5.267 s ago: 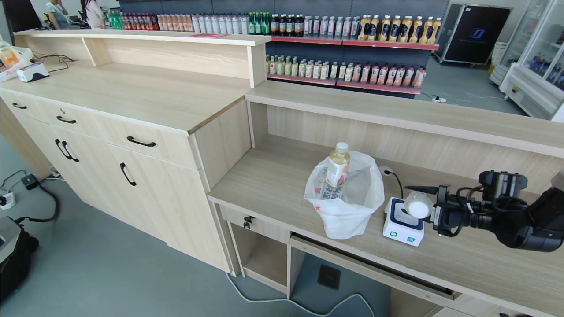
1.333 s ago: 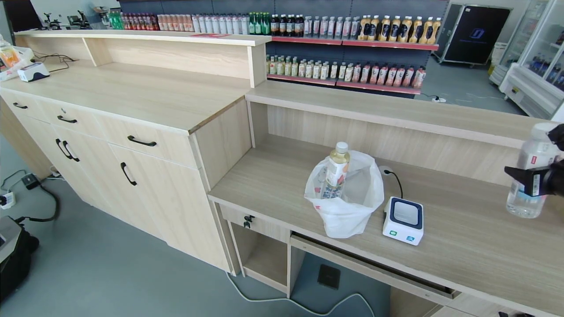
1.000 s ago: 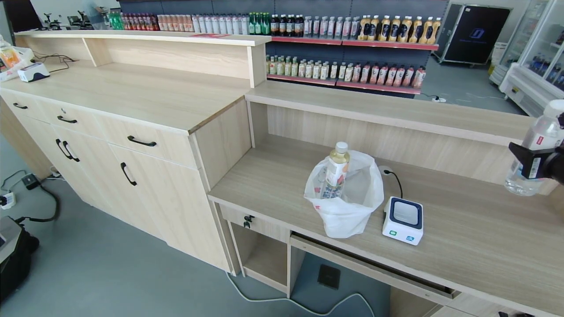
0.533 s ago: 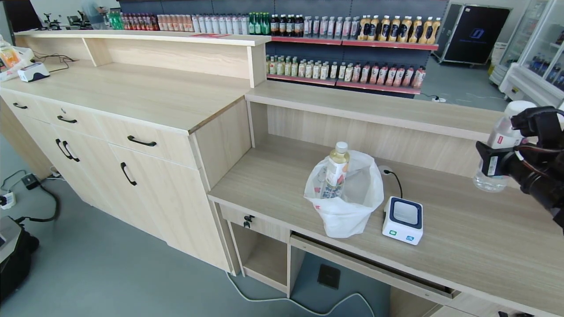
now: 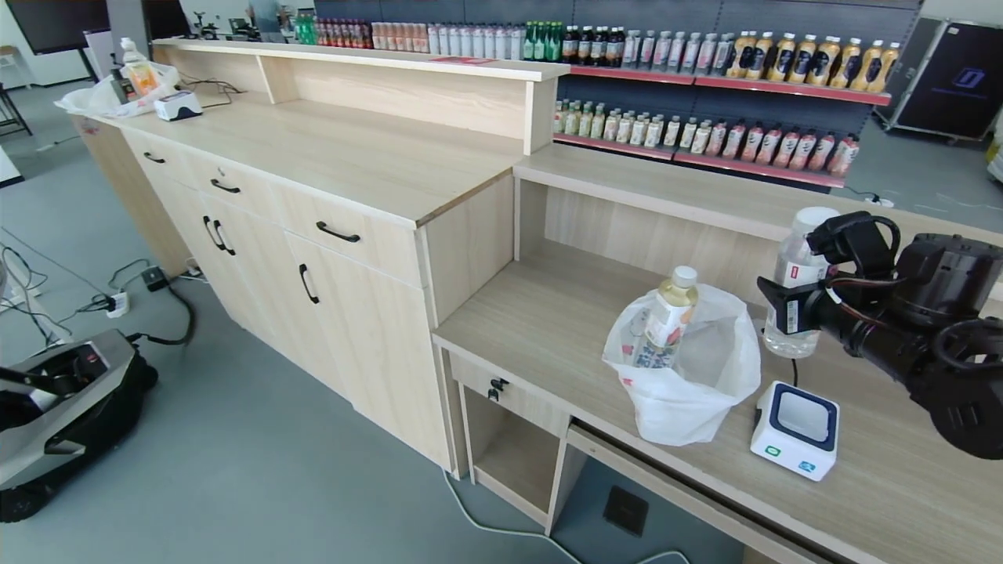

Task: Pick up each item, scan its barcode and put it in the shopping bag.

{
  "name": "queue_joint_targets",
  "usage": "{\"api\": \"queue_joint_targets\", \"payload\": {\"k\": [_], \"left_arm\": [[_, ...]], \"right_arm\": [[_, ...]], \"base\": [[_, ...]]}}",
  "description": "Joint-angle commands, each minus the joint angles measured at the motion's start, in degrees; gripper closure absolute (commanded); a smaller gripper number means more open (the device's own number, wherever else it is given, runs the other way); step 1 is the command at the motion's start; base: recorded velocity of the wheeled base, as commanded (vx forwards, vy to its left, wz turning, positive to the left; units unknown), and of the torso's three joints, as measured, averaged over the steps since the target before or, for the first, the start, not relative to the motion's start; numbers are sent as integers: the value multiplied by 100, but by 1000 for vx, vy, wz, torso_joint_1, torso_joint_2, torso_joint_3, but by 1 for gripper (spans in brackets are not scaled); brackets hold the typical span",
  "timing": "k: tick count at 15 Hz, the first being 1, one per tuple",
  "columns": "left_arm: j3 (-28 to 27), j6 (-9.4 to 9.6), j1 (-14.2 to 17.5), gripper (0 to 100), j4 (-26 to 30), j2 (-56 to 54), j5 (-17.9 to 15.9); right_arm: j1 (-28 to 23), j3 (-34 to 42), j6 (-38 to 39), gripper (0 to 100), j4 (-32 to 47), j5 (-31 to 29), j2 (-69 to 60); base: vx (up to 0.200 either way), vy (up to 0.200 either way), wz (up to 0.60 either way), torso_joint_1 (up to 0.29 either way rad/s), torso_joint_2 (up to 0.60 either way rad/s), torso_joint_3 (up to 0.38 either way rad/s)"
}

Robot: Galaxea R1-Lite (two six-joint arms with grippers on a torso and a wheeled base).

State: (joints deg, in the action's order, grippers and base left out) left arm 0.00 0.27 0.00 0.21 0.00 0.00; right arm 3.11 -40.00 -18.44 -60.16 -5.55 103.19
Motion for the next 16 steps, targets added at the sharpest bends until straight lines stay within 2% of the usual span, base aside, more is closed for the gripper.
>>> {"api": "queue_joint_targets", "payload": {"k": [1,4,8,10,16], "left_arm": [[0,0,0,0,-3,0,0],[0,0,0,0,-3,0,0],[0,0,0,0,-3,0,0],[0,0,0,0,-3,0,0],[0,0,0,0,-3,0,0]], "right_arm": [[129,-78,34,100,-101,19,623],[173,-184,359,100,-699,54,1396],[173,-790,807,100,-813,133,2258],[216,-949,1115,100,-1165,520,2618],[252,-992,1133,100,-1428,616,3163]], "base": [[0,0,0,0,0,0],[0,0,0,0,0,0],[0,0,0,0,0,0],[0,0,0,0,0,0],[0,0,0,0,0,0]]}}
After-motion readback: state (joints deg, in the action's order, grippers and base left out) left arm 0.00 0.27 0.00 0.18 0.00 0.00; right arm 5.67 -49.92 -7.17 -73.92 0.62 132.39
